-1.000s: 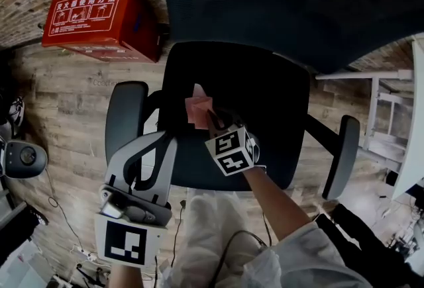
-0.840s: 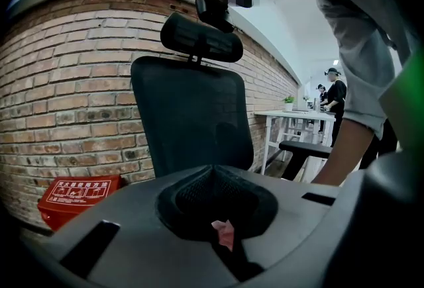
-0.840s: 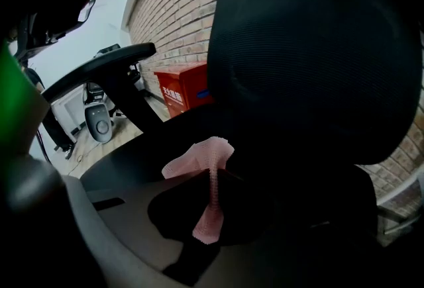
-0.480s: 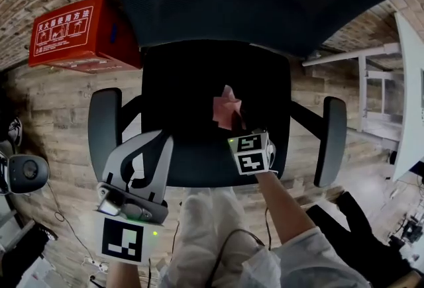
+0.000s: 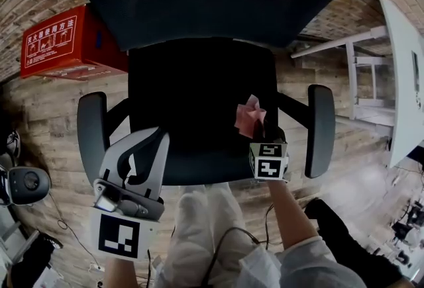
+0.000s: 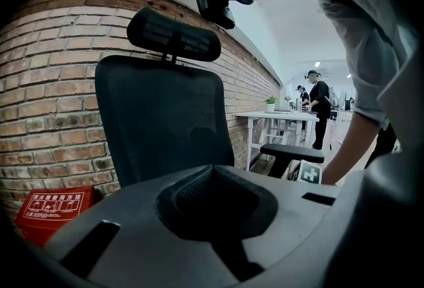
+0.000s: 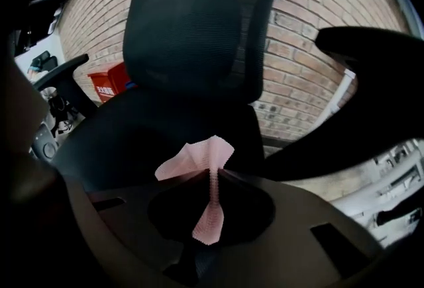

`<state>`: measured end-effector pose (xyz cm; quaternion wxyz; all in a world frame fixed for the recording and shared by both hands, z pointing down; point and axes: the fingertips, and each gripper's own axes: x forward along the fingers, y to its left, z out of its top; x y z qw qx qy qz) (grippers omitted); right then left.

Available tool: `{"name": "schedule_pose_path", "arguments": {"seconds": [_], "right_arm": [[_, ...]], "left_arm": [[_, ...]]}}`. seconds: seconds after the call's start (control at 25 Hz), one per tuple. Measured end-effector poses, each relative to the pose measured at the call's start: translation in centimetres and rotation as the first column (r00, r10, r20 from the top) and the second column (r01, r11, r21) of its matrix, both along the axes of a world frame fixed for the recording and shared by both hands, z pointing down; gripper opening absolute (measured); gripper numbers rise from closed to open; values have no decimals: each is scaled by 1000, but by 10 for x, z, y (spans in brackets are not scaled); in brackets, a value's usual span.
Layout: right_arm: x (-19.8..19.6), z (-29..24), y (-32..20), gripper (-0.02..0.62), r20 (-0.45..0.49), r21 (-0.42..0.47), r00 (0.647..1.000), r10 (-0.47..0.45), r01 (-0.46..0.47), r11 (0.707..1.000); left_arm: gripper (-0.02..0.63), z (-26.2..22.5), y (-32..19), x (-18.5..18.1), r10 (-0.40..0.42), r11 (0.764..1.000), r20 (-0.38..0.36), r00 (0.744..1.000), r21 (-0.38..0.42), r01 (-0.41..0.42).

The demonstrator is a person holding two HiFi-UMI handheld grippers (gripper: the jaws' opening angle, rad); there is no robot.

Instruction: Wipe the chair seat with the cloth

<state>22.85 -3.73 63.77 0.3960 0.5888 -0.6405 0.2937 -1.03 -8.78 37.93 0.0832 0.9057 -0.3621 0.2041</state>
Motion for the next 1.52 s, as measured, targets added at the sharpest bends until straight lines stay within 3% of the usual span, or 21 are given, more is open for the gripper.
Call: {"name": "schedule_pose_path", "arguments": {"seconds": [0.28,0.6,1.08,1.52], "right_arm": [[36,-2,39,52,-41,-25,994,104,-105,994],[28,-1,44,52,6,-15,995,99,-99,995],[-69,5,28,52,138,-7,987,-87,89,996],[-191,7,19,52,261,22,917,-303,308,951]], "left_arm": [[18,0,4,-1,-1,1000,-2,1000,-5,1],[18,3,9,-9,-23,1000,6,1000,-9,23],[18,4,18,-53,-125,992,11,992,-9,125],[18,5,31,-99,-228,974,24,973,2,228]]}}
